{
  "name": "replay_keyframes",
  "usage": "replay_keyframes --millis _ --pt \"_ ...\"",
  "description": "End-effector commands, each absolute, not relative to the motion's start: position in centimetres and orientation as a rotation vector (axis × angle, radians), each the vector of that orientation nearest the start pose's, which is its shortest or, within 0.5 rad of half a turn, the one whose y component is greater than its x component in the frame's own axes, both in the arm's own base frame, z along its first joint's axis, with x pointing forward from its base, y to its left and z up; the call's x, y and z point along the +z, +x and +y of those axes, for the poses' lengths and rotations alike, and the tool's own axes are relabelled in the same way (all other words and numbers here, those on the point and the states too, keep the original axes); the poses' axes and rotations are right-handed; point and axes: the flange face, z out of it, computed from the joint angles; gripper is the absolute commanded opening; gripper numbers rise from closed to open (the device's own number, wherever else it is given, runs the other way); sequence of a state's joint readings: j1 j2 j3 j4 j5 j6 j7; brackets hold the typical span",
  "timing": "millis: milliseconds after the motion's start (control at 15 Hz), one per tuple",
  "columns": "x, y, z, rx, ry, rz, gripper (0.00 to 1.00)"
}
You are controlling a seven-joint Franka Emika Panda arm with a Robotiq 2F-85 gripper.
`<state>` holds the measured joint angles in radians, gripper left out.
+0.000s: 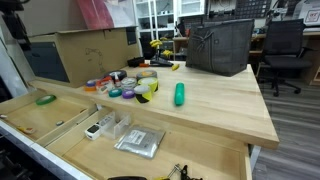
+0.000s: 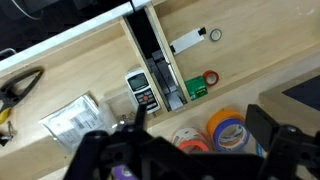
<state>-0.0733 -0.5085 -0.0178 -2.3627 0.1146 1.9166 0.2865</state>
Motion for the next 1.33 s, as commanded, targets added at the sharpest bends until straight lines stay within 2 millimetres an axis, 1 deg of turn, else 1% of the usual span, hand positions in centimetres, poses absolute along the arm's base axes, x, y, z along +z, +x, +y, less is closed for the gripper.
replay_keyframes --millis 0,133,200,267,400,533,600,800,933,1067,1200,1267 --pt "45.3 42.4 2.0 -0.136 -2.930 0.659 1.00" --pt "41.3 43.6 5.3 -0.149 -2.938 0.654 1.00" --pt "39.7 44.0 7.0 -0.143 -2.944 0.646 1.00" --pt "38.3 44.5 8.3 -0.135 -2.951 0.640 1.00" --pt "36.1 45.6 9.5 -0.115 -2.963 0.631 1.00" --pt "34.2 46.4 9.0 -0.090 -2.969 0.645 1.00" --pt "33.4 46.6 8.4 -0.078 -2.975 0.655 1.00" --pt "30.4 46.3 6.3 -0.025 -2.997 0.689 1.00" --pt "28.7 45.8 5.5 0.011 -3.012 0.696 1.00" --pt "27.4 45.3 5.3 0.049 -3.028 0.684 1.00" --pt "26.1 44.6 5.5 0.091 -3.043 0.668 1.00" --pt "25.4 43.9 5.9 0.108 -3.057 0.646 1.00"
